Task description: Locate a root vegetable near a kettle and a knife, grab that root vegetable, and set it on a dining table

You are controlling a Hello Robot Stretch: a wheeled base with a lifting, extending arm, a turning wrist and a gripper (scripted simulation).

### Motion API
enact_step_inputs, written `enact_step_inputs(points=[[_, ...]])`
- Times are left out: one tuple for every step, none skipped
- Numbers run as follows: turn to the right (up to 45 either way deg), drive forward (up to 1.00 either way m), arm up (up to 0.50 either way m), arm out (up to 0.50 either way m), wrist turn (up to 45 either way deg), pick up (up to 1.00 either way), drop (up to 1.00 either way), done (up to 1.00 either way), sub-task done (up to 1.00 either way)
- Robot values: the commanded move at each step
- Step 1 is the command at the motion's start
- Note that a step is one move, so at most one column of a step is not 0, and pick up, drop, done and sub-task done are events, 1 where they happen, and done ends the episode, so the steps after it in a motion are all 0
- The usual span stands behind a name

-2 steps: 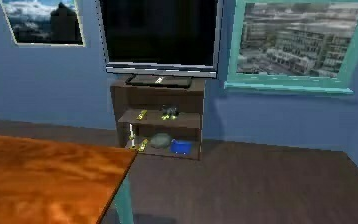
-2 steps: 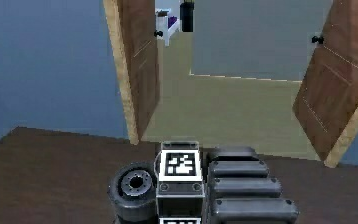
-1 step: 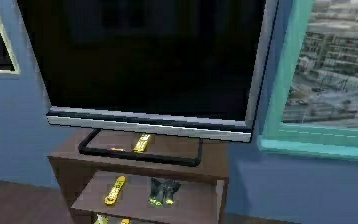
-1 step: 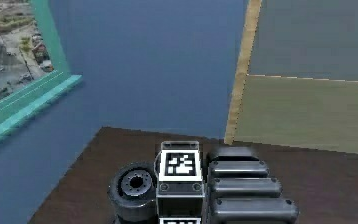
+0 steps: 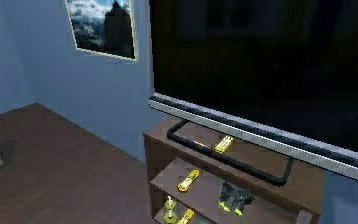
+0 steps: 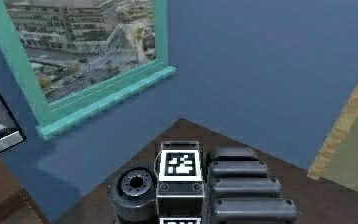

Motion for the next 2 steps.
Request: enact_step_inputs(points=[[0.0, 0.15, 0.0, 0.0, 0.0, 0.0, 0.0, 0.0, 0.0], [-45.0, 0.0, 0.0, 0.0, 0.0, 0.0, 0.0, 0.0, 0.0]])
